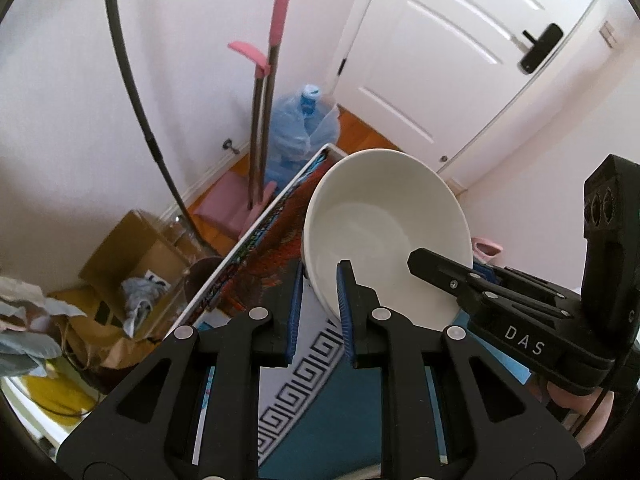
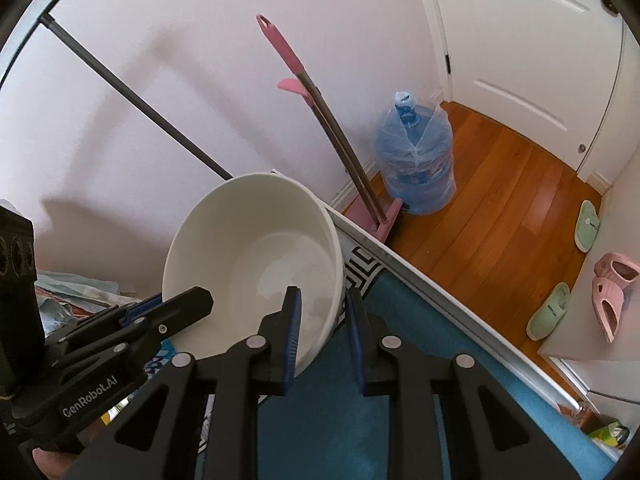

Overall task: Organize plates and bowls
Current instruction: 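Carry the small bowl and lower it into the bowl in the basin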

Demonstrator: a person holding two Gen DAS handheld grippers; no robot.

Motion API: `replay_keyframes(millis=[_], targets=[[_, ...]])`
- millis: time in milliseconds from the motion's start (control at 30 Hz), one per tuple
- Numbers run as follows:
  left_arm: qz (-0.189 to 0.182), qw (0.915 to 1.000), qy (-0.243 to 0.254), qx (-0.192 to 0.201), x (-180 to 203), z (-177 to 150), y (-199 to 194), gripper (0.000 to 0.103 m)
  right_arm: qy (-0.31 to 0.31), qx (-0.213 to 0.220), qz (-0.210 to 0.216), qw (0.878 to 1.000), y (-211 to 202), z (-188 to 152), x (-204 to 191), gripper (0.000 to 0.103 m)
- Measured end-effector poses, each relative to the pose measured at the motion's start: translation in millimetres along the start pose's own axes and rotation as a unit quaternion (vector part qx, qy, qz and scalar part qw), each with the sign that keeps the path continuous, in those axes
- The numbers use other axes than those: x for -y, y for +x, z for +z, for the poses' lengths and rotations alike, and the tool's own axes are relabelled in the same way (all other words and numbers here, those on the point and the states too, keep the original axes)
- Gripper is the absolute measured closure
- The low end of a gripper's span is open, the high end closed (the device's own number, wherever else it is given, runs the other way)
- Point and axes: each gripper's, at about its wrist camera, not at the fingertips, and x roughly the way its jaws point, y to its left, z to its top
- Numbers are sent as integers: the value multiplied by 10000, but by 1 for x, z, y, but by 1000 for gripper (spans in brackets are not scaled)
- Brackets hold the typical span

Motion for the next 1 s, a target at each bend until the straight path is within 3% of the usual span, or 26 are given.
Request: replay_keyframes(millis=[300,500,800,1000], targets=[[-220,9980,424,403,42,-25,-74,88,-41,591,-141,9981,-81,-30,-13,82],[-469,9944,749,576,86,-65,-130,88,75,988,-343,9945,-152,-72,-17,82],[-989,9853,1280,542,156,-154,-187,88,409,1433,-827,9854,-253,-170,-9,82],[-1424,9750,1705,91,201,-213,-196,88,941,1591,-1152,9760,-303,-247,10,82]])
